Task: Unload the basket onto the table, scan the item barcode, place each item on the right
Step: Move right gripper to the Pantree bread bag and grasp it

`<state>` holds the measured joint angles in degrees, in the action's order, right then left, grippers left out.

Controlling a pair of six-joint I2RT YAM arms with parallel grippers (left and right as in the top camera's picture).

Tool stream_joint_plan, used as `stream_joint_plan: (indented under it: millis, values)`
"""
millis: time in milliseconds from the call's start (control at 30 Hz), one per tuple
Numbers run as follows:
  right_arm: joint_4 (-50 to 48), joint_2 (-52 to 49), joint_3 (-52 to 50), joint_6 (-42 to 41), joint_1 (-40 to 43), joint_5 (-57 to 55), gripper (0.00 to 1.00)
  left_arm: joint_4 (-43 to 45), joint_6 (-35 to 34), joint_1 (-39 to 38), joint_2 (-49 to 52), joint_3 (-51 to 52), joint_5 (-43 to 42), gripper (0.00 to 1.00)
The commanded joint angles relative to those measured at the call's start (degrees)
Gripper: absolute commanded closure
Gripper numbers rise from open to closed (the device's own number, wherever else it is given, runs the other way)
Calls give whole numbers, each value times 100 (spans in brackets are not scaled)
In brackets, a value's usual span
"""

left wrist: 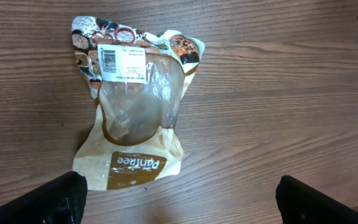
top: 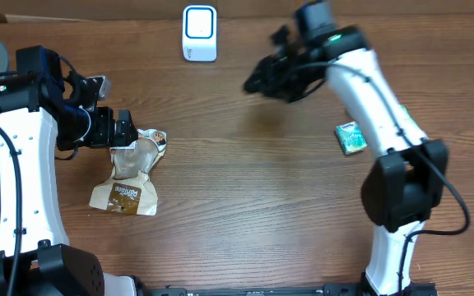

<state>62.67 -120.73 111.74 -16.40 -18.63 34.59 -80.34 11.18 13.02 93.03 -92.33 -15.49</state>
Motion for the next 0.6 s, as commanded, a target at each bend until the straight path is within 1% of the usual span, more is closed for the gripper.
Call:
stream_joint_plan:
  millis: [0,67,133,233,367,567]
  values:
    - [-564,90,-649,-798,-688,260,48,7,151,9,22,-7,-63,0]
    - [-1036,90,-979,-1128,-999,260,46,7,151,9,22,-7,-63,0]
    - [-1606,90,-1311,-1504,-1296,258,39,7,151,9,22,-7,-63,1]
    - [-2638,87,-1773,-1989,-1733,170,35,7,151,9,22,-7,-63,0]
    - [-3646,81,-2205,-2468,-2253,-483,31,7,151,9,22,-7,-63,0]
    - [-4240,-105,-2330,-2559,-2859,-1154,31,7,151,9,22,-7,-63,0]
